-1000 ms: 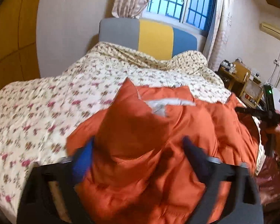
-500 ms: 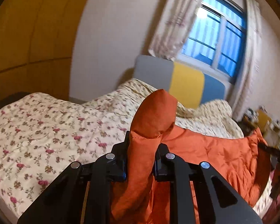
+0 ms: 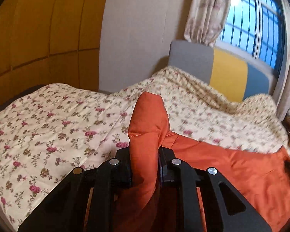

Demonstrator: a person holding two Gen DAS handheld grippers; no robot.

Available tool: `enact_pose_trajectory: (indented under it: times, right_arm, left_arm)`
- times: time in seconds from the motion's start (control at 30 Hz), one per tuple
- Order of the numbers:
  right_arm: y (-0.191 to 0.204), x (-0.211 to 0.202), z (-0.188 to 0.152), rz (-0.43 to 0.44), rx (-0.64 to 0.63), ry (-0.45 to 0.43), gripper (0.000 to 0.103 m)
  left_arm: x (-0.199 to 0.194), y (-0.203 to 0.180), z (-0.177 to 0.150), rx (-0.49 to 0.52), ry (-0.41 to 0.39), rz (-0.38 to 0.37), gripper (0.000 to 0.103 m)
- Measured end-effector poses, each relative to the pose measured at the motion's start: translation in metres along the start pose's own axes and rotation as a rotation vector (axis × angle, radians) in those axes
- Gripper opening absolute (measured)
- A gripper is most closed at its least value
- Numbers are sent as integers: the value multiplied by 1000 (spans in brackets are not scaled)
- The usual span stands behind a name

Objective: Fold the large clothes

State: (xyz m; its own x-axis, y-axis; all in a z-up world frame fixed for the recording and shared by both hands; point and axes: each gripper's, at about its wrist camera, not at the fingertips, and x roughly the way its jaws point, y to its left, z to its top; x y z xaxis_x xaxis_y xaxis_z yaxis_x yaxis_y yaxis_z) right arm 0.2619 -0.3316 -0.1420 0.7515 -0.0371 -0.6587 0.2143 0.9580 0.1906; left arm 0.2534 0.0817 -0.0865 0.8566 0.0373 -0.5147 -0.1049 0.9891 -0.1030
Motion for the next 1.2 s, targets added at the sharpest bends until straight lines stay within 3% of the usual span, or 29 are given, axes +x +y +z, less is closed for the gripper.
enact_pose_trajectory:
  times: [0.2, 0.4, 0.7, 0.73, 0.8, 0.87, 0.97, 1.07, 1.13, 1.2]
  right_arm:
    - [-13, 27, -12, -15, 52, 52, 33]
    - [-12, 41, -17, -38, 58, 83, 37]
    - [-2, 53, -19, -113, 12, 89, 42]
    - [-1, 53, -19, -119, 8, 89, 43]
    - [1, 53, -20, -137, -1, 86, 44]
    - [2, 54, -20, -157, -8, 84, 48]
    - [4, 53, -21, -186, -22, 78, 51]
    - [5, 52, -21, -200, -27, 74, 53]
    - [5, 52, -21, -203, -26, 73, 54]
    - [5, 52, -21, -205, -24, 72, 55]
  left_arm:
    - [35, -5, -21, 22, 109, 18, 22]
    - [69, 3, -36, -21, 239, -12, 40]
    - [80, 4, -42, -39, 290, -13, 46]
    - [79, 3, -41, -33, 295, 1, 49]
    - [77, 2, -37, -11, 308, 51, 65]
    - [58, 1, -30, -8, 289, 79, 65]
    - [0, -3, -22, -112, 138, 118, 66]
    - [-46, -22, -20, -186, 15, 16, 77]
    - [-58, -51, -20, -129, -18, -27, 77]
    - [-53, -85, -24, -9, -28, -62, 77]
